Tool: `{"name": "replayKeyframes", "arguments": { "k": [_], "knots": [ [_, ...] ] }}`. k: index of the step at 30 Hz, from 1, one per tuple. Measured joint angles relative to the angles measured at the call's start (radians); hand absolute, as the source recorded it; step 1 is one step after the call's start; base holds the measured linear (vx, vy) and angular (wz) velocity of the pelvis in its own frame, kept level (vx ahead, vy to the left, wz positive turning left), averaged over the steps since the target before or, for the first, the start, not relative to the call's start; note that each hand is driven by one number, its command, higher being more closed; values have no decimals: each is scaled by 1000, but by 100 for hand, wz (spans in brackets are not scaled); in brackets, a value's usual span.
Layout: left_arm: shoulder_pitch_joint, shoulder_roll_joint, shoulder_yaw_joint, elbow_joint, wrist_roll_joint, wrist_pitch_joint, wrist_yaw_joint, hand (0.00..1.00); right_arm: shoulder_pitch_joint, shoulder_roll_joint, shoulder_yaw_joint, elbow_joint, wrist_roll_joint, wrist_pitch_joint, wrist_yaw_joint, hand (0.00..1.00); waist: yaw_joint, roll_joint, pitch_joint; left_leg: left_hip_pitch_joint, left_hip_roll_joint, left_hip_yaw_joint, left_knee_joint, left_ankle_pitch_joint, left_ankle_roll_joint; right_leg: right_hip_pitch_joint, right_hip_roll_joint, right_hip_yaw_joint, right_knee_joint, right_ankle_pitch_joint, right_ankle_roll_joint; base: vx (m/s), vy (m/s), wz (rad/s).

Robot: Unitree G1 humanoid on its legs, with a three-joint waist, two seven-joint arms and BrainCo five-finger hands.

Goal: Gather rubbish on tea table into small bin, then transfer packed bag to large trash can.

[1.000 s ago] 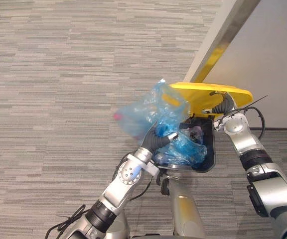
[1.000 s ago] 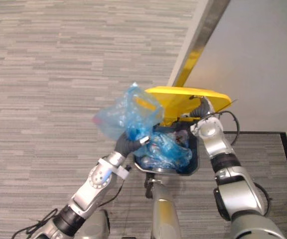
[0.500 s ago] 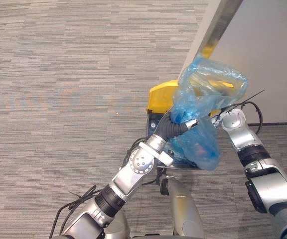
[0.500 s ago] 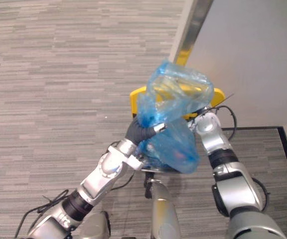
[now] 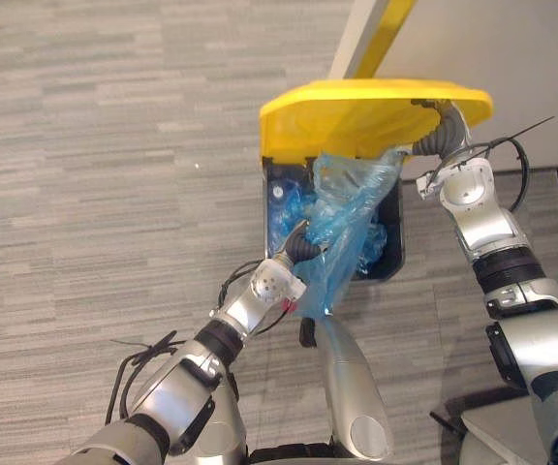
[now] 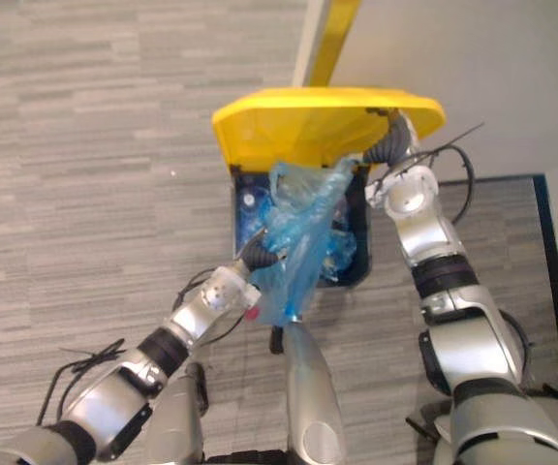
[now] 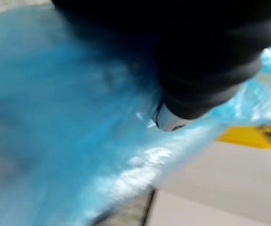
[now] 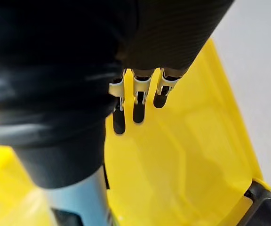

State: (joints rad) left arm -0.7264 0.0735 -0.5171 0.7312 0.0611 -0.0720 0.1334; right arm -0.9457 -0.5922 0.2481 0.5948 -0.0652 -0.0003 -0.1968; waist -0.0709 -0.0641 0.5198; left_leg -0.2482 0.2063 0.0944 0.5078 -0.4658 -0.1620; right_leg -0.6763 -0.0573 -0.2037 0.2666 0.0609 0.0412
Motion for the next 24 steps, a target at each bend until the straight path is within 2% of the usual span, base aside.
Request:
{"name": "replayKeyframes", "arguments": {
  "k": [4,15,24],
  "knots": [
    [-9,-8,15,19,34,14,19,100,-2,5,11,0,0,0,-2,0,-2,-1,1,-14,6,4,0,5,-11,-39,-1,-1,50,-16,-19,87,-38,-2],
    [-31,-21,30,29,32,23,57,100,-3,48,31,-27,-1,4,-19,0,-3,-1,1,-14,9,-5,-8,0,-11,-45,-4,-1,63,-30,-4,28,-20,1],
    [-55,-28,60,-65,-68,22,62,100,-15,80,31,-28,-11,8,-16,0,-10,-2,0,19,4,5,-19,4,-15,-25,-4,7,69,-31,-2,25,-15,-3]
  ]
}}
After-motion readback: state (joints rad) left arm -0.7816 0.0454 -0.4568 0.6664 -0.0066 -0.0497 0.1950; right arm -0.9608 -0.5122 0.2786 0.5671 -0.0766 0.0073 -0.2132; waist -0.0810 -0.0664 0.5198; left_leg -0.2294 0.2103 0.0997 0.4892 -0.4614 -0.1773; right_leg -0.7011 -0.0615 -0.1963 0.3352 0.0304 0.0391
